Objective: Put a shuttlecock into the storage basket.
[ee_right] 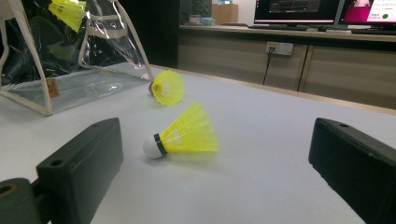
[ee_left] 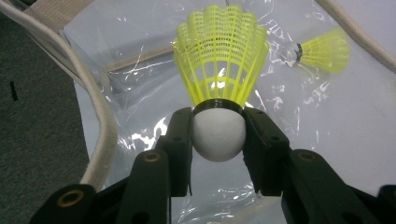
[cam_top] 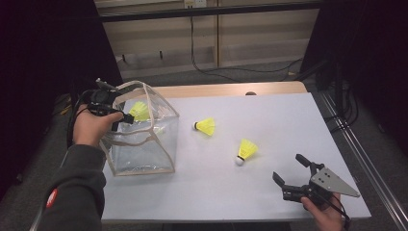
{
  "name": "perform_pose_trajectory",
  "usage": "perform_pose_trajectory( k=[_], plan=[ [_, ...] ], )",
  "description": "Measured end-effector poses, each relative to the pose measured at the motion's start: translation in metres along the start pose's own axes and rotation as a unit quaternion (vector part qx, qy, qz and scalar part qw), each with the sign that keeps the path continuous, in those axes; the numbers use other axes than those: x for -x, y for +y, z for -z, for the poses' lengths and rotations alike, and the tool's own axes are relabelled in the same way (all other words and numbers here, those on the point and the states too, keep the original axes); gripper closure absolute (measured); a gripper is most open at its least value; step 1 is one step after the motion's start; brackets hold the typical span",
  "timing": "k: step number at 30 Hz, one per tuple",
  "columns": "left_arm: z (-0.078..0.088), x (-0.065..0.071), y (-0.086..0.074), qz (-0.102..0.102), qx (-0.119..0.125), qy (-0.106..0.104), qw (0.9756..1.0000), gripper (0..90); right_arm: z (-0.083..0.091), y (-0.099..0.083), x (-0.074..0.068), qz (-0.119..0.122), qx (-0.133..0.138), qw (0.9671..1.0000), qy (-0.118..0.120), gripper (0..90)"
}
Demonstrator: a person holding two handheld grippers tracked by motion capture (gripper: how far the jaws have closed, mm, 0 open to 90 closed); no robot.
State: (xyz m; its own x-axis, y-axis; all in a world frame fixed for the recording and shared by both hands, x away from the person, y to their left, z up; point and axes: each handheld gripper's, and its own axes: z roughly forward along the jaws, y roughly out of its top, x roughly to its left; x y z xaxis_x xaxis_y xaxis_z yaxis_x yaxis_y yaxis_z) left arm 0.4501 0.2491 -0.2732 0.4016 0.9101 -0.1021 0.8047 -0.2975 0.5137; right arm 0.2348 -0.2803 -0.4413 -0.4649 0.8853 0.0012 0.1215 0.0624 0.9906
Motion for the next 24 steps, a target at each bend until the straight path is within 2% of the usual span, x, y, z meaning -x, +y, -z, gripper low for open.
perform_pose_trajectory(
  k=[7, 8, 13, 18, 23, 24],
  plan=[
    [-0.002, 0.0, 0.0, 0.004, 0.005, -0.002, 1.0, 63.9, 0.0, 0.0, 0.0, -0.001, 0.0, 1.0, 0.0, 2.6],
    [-0.001, 0.0, 0.001, 0.006, 0.01, 0.0, 0.9999, 57.2, 0.0, 0.0, 0.0, -0.001, 0.0, 1.0, 0.0, 2.6],
    [0.002, 0.001, 0.002, 0.006, 0.013, -0.003, 0.9999, 56.3, 0.0, 0.0, 0.0, -0.001, 0.0, 1.0, 0.0, 2.6],
    [0.013, 0.004, 0.005, 0.0, 0.018, -0.007, 0.9998, 54.7, 0.0, 0.0, 0.0, -0.001, -0.001, 1.0, -0.001, 2.6],
    [0.029, 0.01, 0.01, -0.006, 0.022, -0.011, 0.9997, 51.2, 0.001, 0.0, 0.0, -0.002, 0.0, 1.0, -0.001, 2.6],
    [0.035, 0.013, 0.012, -0.006, 0.022, -0.017, 0.9996, 49.6, 0.001, 0.0, 0.0, -0.002, 0.0, 1.0, -0.001, 2.6]
  ],
)
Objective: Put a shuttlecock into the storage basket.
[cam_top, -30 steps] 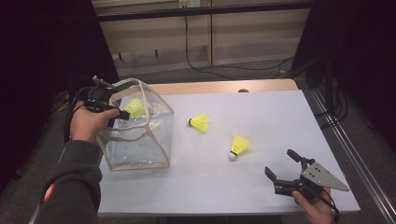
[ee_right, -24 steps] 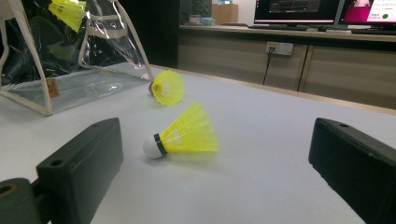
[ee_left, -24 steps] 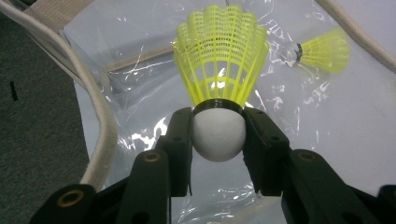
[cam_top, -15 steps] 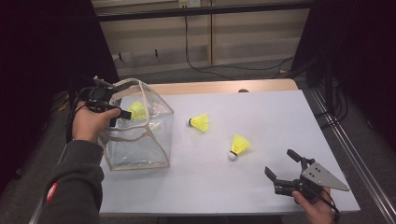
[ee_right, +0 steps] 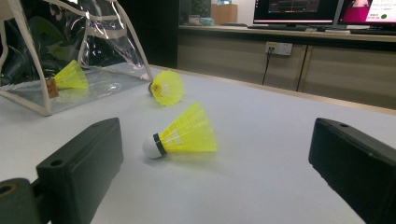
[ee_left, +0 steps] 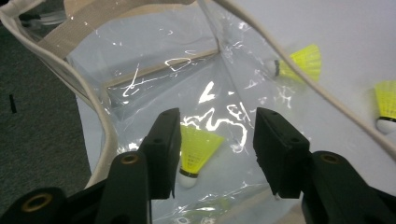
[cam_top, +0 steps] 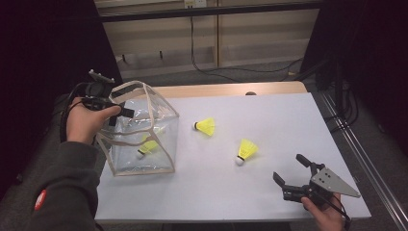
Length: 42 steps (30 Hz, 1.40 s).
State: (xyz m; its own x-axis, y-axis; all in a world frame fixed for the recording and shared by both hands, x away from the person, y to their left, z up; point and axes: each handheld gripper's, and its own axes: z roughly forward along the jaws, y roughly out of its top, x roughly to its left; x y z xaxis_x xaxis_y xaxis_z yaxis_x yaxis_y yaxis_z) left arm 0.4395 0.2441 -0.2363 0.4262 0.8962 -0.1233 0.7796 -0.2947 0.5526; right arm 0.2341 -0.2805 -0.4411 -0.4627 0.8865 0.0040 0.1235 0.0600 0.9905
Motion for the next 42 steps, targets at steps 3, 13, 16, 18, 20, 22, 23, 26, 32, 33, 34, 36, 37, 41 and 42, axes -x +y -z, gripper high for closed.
perform_pose_trajectory(
  k=[3, 13, 16, 18, 20, 22, 23, 26, 32, 33, 34, 36, 37, 41, 42],
  plan=[
    [0.005, 0.003, 0.002, -0.003, -0.001, -0.002, 1.0, 48.4, 0.0, 0.0, 0.0, 0.0, 0.001, 1.0, 0.001, 2.6],
    [0.028, 0.016, 0.013, -0.019, 0.012, -0.008, 0.9997, 38.8, 0.0, 0.0, 0.0, 0.0, 0.0, 1.0, 0.0, 2.7],
    [0.032, 0.018, 0.015, -0.019, 0.009, -0.009, 0.9997, 35.4, 0.001, 0.0, 0.0, 0.0, 0.0, 1.0, 0.0, 2.6],
    [0.035, 0.019, 0.017, -0.018, 0.01, -0.011, 0.9997, 32.6, 0.001, 0.0, 0.0, -0.001, 0.0, 1.0, -0.001, 2.6],
    [0.037, 0.022, 0.019, -0.019, 0.012, -0.012, 0.9997, 28.2, 0.001, 0.0, 0.0, -0.001, 0.0, 1.0, -0.001, 2.6],
    [0.038, 0.024, 0.02, -0.021, 0.014, -0.016, 0.9996, 26.7, 0.001, 0.0, 0.0, 0.0, 0.0, 1.0, 0.0, 2.6],
    [0.038, 0.026, 0.021, -0.024, 0.012, -0.018, 0.9995, 25.1, 0.0, 0.0, 0.0, -0.001, 0.001, 1.0, 0.001, 2.6],
    [0.038, 0.03, 0.022, -0.025, 0.012, -0.028, 0.9992, 22.3, 0.0, 0.0, 0.0, -0.001, 0.0, 1.0, 0.001, 2.6],
    [0.038, 0.037, 0.025, -0.033, 0.017, -0.03, 0.9988, 18.5, 0.0, 0.0, 0.0, -0.001, 0.001, 1.0, 0.001, 2.6],
    [0.038, 0.038, 0.026, -0.036, 0.016, -0.032, 0.9987, 18.2, 0.0, 0.0, 0.0, -0.001, 0.001, 1.0, 0.001, 2.6],
    [0.038, 0.039, 0.026, -0.035, 0.017, -0.033, 0.9987, 18.0, 0.0, 0.0, 0.0, 0.0, 0.0, 1.0, 0.002, 2.6],
    [0.036, 0.041, 0.026, -0.037, 0.015, -0.034, 0.9986, 18.0, 0.0, 0.0, 0.0, -0.001, 0.001, 1.0, 0.002, 2.6],
    [0.036, 0.041, 0.026, -0.041, 0.014, -0.036, 0.9984, 18.0, 0.0, 0.0, 0.0, -0.001, 0.0, 1.0, 0.001, 2.6],
    [0.034, 0.043, 0.026, -0.041, 0.015, -0.042, 0.9981, 17.9, 0.0, 0.0, 0.0, 0.0, 0.0, 1.0, 0.001, 2.6],
    [0.033, 0.044, 0.026, -0.04, 0.016, -0.045, 0.9981, 17.9, 0.0, 0.0, 0.0, -0.001, 0.0, 1.0, 0.001, 2.6]
  ],
)
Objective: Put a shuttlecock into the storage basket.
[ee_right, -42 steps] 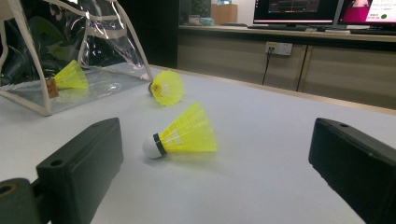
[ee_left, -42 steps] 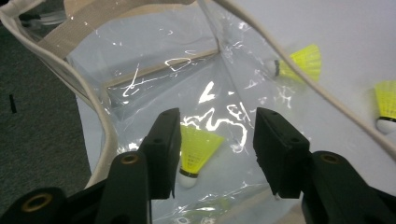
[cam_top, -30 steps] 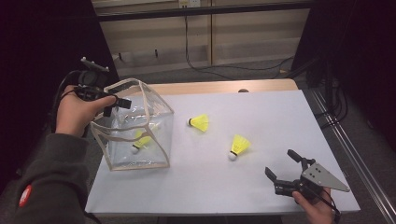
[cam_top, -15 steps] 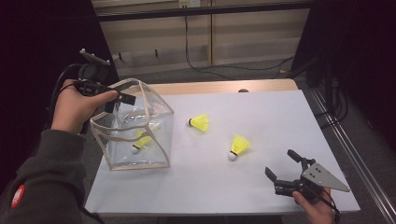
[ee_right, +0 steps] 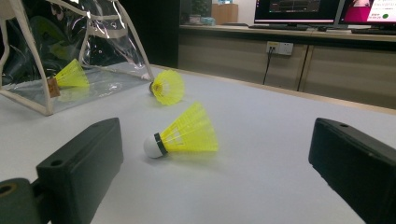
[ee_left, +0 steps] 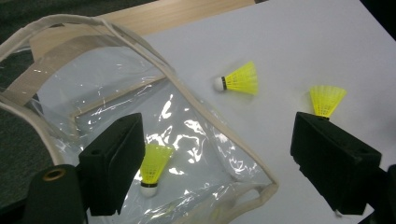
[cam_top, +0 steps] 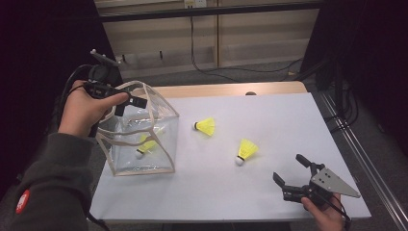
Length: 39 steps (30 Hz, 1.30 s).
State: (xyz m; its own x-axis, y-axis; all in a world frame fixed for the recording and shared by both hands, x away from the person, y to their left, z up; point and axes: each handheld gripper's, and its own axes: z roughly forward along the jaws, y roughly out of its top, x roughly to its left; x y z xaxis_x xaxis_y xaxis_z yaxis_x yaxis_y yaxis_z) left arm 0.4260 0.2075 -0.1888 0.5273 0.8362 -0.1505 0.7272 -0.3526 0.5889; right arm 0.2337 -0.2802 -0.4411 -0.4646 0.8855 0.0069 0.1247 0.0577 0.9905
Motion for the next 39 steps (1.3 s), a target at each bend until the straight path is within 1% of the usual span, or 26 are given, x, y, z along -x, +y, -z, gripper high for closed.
perform_pose_trajectory(
  k=[2, 7, 12, 17, 18, 20, 21, 25, 26, 27, 33, 34, 39],
  plan=[
    [-0.002, 0.002, 0.0, -0.003, 0.001, -0.002, 1.0, 17.9, 0.0, 0.0, 0.0, 0.001, 0.0, 1.0, 0.0, 2.6],
    [-0.007, 0.009, 0.002, -0.013, -0.002, -0.014, 0.9998, 17.7, 0.0, 0.0, 0.0, 0.002, 0.0, 1.0, 0.0, 2.6],
    [-0.012, 0.014, 0.003, -0.018, -0.002, -0.019, 0.9997, 17.7, -0.001, 0.0, 0.001, 0.0, 0.0, 1.0, 0.0, 2.6],
    [-0.019, 0.019, 0.002, -0.02, 0.001, -0.029, 0.9994, 17.7, -0.001, 0.0, 0.001, 0.0, 0.0, 1.0, 0.0, 2.6],
    [-0.02, 0.02, 0.002, -0.024, -0.001, -0.032, 0.9992, 17.7, -0.001, 0.0, 0.001, 0.0, 0.0, 1.0, 0.0, 2.6],
    [-0.021, 0.023, 0.001, -0.025, 0.0, -0.034, 0.9991, 17.7, -0.002, 0.0, 0.001, -0.001, 0.0, 1.0, 0.001, 2.6],
    [-0.022, 0.023, 0.001, -0.03, -0.002, -0.037, 0.9989, 17.7, -0.002, 0.0, 0.001, -0.001, 0.0, 1.0, 0.001, 2.6],
    [-0.026, 0.027, 0.0, -0.029, 0.006, -0.049, 0.9984, 17.7, -0.003, 0.0, 0.001, -0.002, 0.0, 1.0, 0.001, 2.6],
    [-0.028, 0.028, 0.0, -0.026, 0.008, -0.052, 0.9983, 17.7, -0.003, 0.0, 0.001, -0.002, 0.0, 1.0, 0.001, 2.6],
    [-0.029, 0.028, -0.001, -0.028, 0.006, -0.055, 0.9981, 17.7, -0.004, 0.0, 0.001, -0.001, -0.001, 1.0, 0.003, 2.6],
    [-0.036, 0.032, -0.003, -0.033, 0.008, -0.063, 0.9974, 17.7, -0.005, 0.0, 0.001, 0.001, -0.002, 1.0, 0.003, 2.6],
    [-0.037, 0.034, -0.003, -0.032, 0.012, -0.062, 0.9975, 17.7, -0.005, 0.0, 0.002, -0.001, -0.001, 1.0, 0.003, 2.6],
    [-0.041, 0.04, -0.002, -0.04, 0.014, -0.069, 0.9967, 17.7, -0.005, 0.001, 0.001, -0.002, -0.001, 1.0, 0.003, 2.5]
  ],
)
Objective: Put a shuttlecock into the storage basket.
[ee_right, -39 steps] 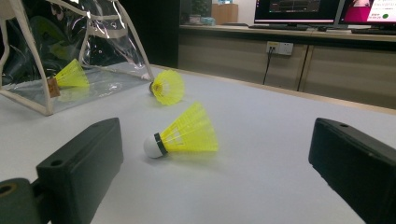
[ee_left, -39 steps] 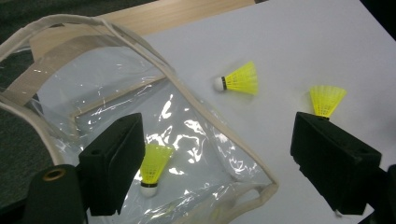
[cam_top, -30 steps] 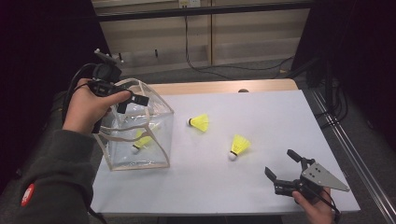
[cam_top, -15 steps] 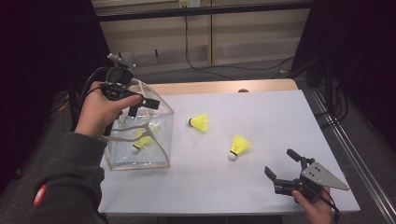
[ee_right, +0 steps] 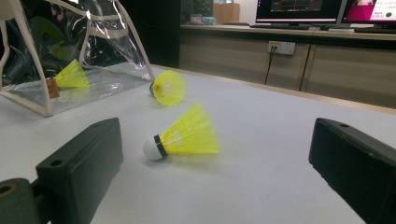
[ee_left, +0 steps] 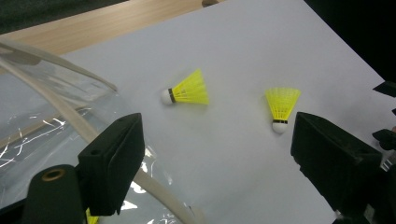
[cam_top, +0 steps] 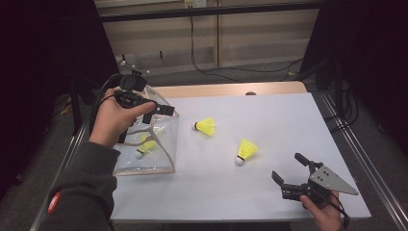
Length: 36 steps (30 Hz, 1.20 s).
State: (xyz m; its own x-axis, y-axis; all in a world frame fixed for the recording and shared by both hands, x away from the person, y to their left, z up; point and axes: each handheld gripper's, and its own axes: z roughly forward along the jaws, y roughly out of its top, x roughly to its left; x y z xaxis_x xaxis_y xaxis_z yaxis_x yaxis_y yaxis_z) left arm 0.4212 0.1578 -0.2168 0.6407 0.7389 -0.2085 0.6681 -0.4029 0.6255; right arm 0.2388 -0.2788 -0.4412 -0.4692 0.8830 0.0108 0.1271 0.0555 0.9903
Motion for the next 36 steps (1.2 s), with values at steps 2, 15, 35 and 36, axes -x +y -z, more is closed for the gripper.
perform_pose_trajectory(
  k=[2, 15, 35, 36],
  plan=[
    [-0.002, 0.002, 0.0, -0.004, -0.001, -0.004, 1.0, 17.7, 0.0, 0.0, 0.0, 0.001, 0.0, 1.0, 0.001, 2.5],
    [-0.013, 0.02, -0.001, -0.024, 0.002, -0.028, 0.9993, 17.5, -0.001, -0.001, -0.001, 0.002, -0.004, 1.0, 0.002, 2.5],
    [-0.029, 0.03, -0.006, -0.032, 0.0, -0.043, 0.9985, 16.0, -0.002, -0.001, -0.001, 0.004, -0.004, 1.0, 0.006, 2.5],
    [-0.03, 0.03, -0.006, -0.03, 0.002, -0.044, 0.9986, 16.0, -0.002, -0.001, -0.001, 0.005, -0.004, 1.0, 0.005, 2.5]
  ],
)
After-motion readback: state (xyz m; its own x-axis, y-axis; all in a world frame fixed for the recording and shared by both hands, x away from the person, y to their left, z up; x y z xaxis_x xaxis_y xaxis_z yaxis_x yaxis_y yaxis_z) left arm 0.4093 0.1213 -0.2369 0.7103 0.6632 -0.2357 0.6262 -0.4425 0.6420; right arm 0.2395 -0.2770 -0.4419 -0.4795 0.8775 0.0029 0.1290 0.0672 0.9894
